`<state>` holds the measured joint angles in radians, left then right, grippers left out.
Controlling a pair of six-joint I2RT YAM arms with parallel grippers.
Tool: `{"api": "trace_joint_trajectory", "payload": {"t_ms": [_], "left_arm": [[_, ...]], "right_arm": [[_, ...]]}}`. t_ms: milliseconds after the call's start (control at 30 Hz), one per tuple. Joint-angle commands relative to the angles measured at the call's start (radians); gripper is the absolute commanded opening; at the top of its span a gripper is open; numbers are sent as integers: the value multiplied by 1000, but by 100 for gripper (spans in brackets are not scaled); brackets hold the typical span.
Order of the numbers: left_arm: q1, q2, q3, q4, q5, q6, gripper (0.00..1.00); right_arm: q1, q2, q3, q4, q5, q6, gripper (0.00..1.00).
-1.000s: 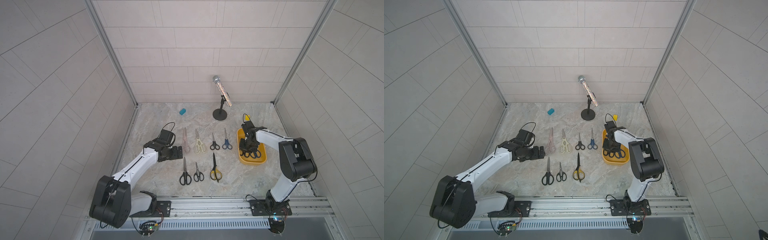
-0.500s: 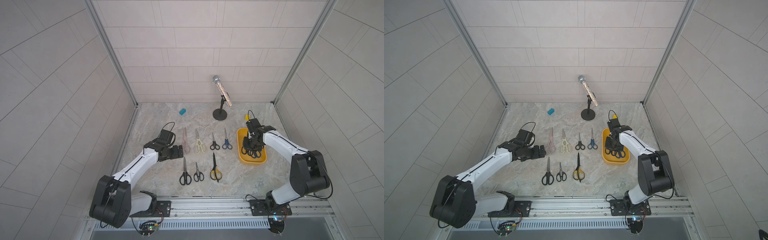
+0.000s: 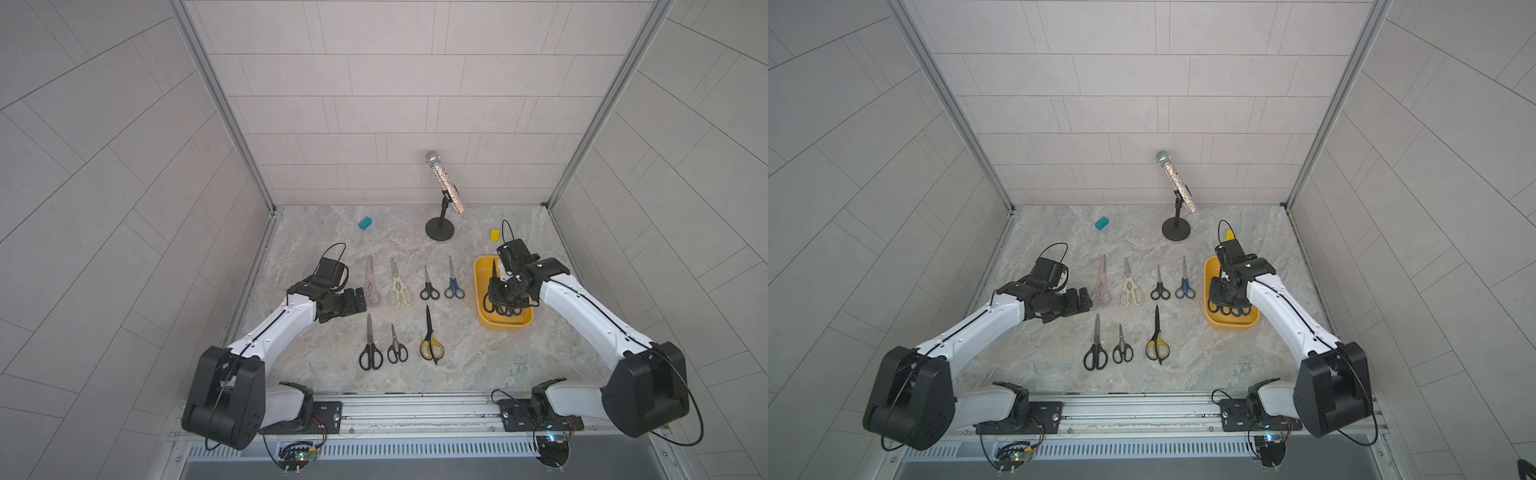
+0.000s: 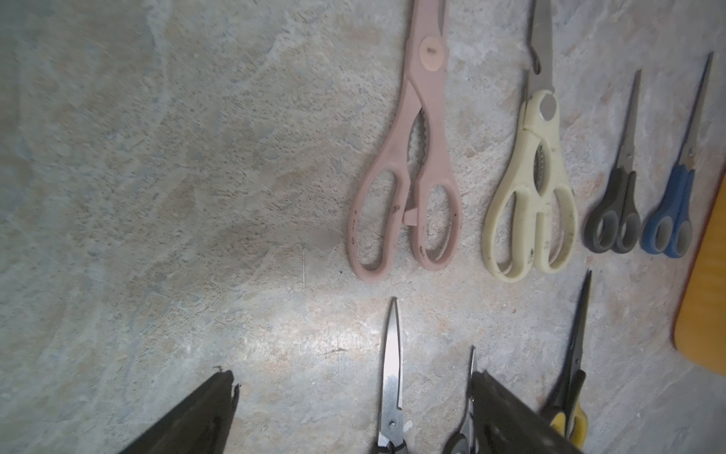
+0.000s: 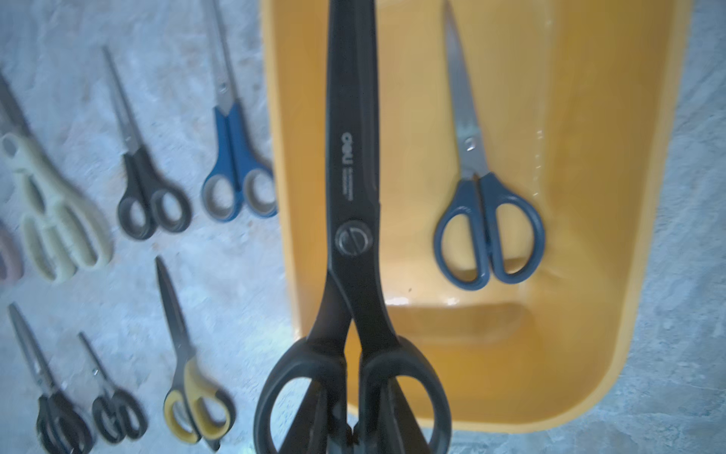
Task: Take the scissors out of the storage box
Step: Place the scissors at the center of the board.
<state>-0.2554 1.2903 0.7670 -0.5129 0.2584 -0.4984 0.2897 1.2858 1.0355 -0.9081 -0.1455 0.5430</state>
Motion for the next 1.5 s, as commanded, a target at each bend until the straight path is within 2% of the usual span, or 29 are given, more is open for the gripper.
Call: {"api": "trace_joint_trajectory", "payload": {"t_ms": [0, 167, 300, 433, 667, 800, 1000, 1067, 1233, 1467], "left_arm": [[31, -2, -24, 51, 29, -34, 100], [83, -28, -76, 70, 53, -28, 100], [91, -41, -70, 70, 54, -16, 100], [94, -40, -64, 70, 53, -10, 100], [94, -43, -66, 73, 64, -16, 100], [94, -41, -67, 80, 62, -19, 100], [93, -49, -66, 73, 48, -15, 100], [93, -52, -67, 71, 43, -13, 100], [94, -51, -66, 68, 34, -10, 100], [93, -37, -66, 64, 25, -7, 100]], "right_arm": [[96, -49, 6, -91, -7, 36, 2], [277, -93, -65, -82, 8, 151, 2], [419, -76, -133, -44, 3, 243, 2], [493, -39, -185, 14, 12, 316, 1], [495, 0, -298, 172, 30, 400, 2], [495, 85, -290, 237, 15, 380, 2], [487, 176, -256, 230, 31, 345, 3], [479, 183, -255, 227, 36, 345, 6], [478, 180, -210, 169, 55, 325, 26], [465, 84, -72, 23, 97, 280, 34]]}}
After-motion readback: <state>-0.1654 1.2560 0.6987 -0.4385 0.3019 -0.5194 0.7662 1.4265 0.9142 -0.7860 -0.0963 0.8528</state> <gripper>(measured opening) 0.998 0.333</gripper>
